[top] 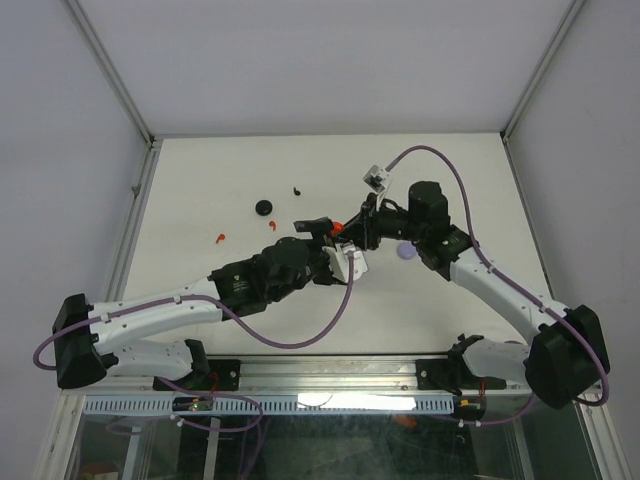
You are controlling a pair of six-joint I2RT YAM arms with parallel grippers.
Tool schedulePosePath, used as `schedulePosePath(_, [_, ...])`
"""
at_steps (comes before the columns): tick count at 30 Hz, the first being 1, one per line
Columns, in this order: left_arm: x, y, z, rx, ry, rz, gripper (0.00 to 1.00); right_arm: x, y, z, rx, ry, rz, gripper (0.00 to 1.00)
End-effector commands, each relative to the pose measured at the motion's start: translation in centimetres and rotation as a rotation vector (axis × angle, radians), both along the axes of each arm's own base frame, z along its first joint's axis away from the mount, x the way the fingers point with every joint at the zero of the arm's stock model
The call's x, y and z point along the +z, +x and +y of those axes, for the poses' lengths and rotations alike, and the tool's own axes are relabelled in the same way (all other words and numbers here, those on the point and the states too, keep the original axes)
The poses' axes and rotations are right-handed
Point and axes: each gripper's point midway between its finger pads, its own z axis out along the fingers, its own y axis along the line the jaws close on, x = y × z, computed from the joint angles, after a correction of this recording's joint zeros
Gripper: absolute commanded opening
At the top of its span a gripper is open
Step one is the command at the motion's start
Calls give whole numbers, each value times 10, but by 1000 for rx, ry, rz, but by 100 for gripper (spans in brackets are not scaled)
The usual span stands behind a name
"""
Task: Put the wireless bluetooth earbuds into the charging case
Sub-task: Pick up the charging case at the center of the board, then open the charging case.
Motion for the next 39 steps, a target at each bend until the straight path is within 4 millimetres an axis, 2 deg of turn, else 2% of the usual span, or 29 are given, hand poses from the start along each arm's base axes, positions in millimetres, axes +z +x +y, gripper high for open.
schedulePosePath(1, [45,0,12,88,-233,22,84,41,12,-6,-63,76,-250,0])
schedulePosePath(4, [51,-1,17,115,-324,82,86,44,16,-11,-93,91,-334,0])
schedulePosePath(9, [57,1,24,83,-492,236,86,45,9,-16,-100,128,-408,0])
schedulePosePath(14, [73,1,33,-29,-659,383,85,56,-1,-16,-71,198,-463,0])
schedulePosePath(23, [84,-9,34,-214,-825,565,84,75,-22,-8,40,311,-478,0])
schedulePosePath(31, [88,-11,28,-315,-861,663,82,88,-34,-3,121,380,-444,0])
schedulePosePath(39, [88,-10,21,-339,-878,693,83,88,-40,1,168,416,-410,0])
